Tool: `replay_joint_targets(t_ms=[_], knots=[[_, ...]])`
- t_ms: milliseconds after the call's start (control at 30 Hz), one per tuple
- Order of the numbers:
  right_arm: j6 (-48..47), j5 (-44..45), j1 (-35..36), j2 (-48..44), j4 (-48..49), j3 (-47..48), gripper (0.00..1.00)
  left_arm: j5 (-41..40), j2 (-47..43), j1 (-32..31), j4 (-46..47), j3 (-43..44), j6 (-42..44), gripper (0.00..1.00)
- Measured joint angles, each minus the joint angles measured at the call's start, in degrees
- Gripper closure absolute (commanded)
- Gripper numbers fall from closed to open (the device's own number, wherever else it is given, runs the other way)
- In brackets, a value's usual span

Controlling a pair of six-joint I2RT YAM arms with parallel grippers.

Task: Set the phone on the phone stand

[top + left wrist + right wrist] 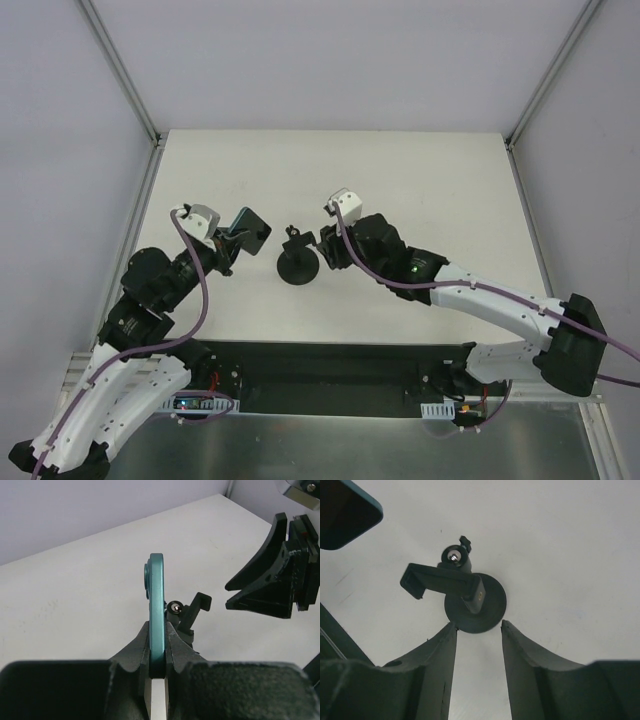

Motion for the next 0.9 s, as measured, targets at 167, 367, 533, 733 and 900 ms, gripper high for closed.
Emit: replay_joint_targets(t_ms=[167, 367, 533, 733, 900], knots=[[-1.3, -0.2, 1.5, 2.2, 8.6, -2.0, 0.53, -2.6, -1.7, 0.0, 1.7, -0.6, -0.1, 1.00], [-2.8, 0.3, 1.5, 4.8, 12.8, -2.0, 0.56, -1.9, -0.7, 0.0, 2.6, -0.7, -0.5, 1.00], [-3.7, 1.0, 1.5, 5.7, 13.0, -2.0, 0.60, -1.5, -0.6, 0.0, 2.7, -0.7, -0.9, 1.00], [-3.8, 1.2, 1.5, 6.1, 13.6, -2.0, 0.63, -1.4, -0.6, 0.0, 2.8, -0.7, -1.7, 1.00], [-4.0, 1.1, 1.5, 7.2, 13.6, -2.0, 0.66, -0.4, 0.0, 0.0, 3.0, -0.8, -1.9, 1.00]])
